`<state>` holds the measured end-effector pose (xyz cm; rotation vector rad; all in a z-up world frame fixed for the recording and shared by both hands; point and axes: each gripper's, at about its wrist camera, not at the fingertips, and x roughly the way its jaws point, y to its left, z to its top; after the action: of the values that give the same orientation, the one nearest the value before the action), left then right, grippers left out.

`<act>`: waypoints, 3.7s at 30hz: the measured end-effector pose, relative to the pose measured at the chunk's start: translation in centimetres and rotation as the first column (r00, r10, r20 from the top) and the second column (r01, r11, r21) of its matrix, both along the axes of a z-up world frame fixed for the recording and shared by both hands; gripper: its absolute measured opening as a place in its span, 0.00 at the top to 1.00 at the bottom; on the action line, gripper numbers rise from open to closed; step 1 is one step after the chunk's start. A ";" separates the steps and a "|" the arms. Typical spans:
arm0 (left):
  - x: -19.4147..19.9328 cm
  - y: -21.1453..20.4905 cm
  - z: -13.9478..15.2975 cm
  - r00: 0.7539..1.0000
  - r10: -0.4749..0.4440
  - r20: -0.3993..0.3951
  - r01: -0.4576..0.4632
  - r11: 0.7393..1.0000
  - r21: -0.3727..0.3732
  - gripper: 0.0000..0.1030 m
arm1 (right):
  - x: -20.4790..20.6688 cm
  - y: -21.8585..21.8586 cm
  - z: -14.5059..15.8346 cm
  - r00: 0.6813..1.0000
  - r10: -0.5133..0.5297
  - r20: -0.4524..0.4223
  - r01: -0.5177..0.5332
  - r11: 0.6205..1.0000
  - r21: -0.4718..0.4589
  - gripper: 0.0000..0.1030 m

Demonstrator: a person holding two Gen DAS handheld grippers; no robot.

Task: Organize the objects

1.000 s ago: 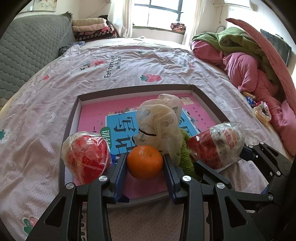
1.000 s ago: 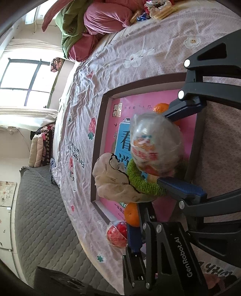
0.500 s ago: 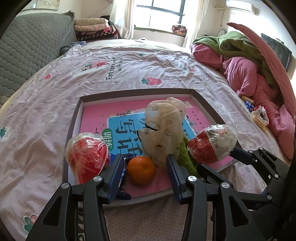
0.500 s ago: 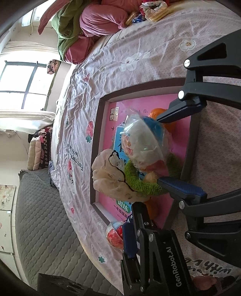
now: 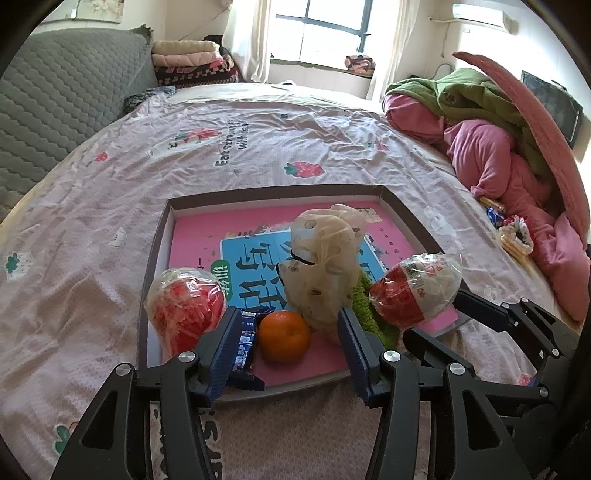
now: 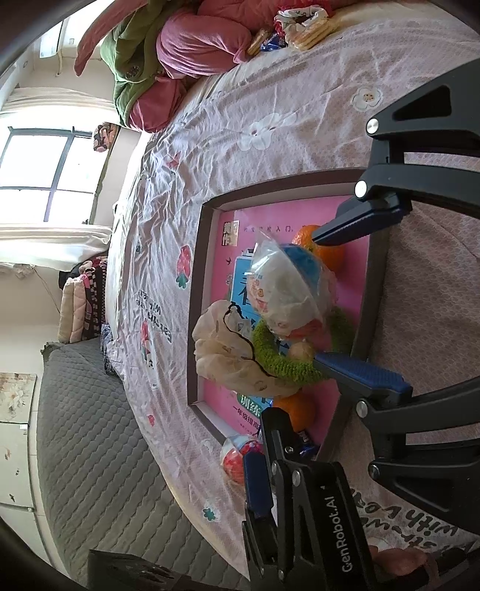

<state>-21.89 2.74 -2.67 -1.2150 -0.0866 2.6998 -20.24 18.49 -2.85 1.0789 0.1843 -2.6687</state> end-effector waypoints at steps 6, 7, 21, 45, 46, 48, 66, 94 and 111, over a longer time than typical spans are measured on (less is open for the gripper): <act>0.7 -0.1 0.7 1.000 0.004 -0.006 -0.004 1.000 -0.003 0.40 | 0.5 0.2 1.0 1.000 -0.004 -0.015 0.003 1.000 -0.007 0.38; 0.8 -0.1 0.9 1.000 0.004 -0.007 -0.004 1.000 -0.001 0.40 | 0.6 0.2 1.2 1.000 -0.003 -0.016 0.003 1.000 -0.009 0.38; 3.1 -0.3 3.1 0.999 0.009 -0.038 -0.009 1.000 -0.002 0.33 | 2.2 0.6 3.1 0.999 -0.018 -0.048 0.016 1.000 -0.025 0.38; 8.0 -1.2 5.8 0.995 0.041 -0.090 -0.044 0.999 -0.029 0.24 | 6.0 0.9 6.2 0.996 -0.018 -0.091 0.013 0.999 -0.049 0.27; 8.1 -1.3 5.7 0.995 0.043 -0.089 -0.046 0.998 -0.031 0.24 | 6.1 1.0 6.3 0.996 -0.019 -0.092 0.014 0.999 -0.051 0.27; 8.4 -1.4 5.6 0.995 0.048 -0.088 -0.052 0.998 -0.038 0.24 | 6.3 0.9 6.4 0.995 -0.021 -0.097 0.016 0.999 -0.046 0.27; 10.4 -2.6 5.4 0.989 0.129 -0.073 -0.134 0.989 -0.063 0.23 | 8.3 0.8 6.8 0.994 -0.019 -0.106 0.013 0.998 -0.060 0.27; 13.2 -2.5 4.4 0.987 0.138 -0.078 -0.144 0.986 -0.088 0.23 | 10.7 1.1 6.1 0.992 -0.041 -0.116 0.031 0.996 -0.085 0.27; 12.8 -2.7 2.7 0.989 0.141 -0.052 -0.146 0.985 -0.088 0.23 | 10.3 1.8 4.5 0.993 -0.063 -0.096 0.054 0.995 -0.087 0.27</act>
<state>-9.07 0.07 0.00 -1.2159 -0.0459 2.8837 -9.91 20.30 1.69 0.9417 0.0585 -2.7570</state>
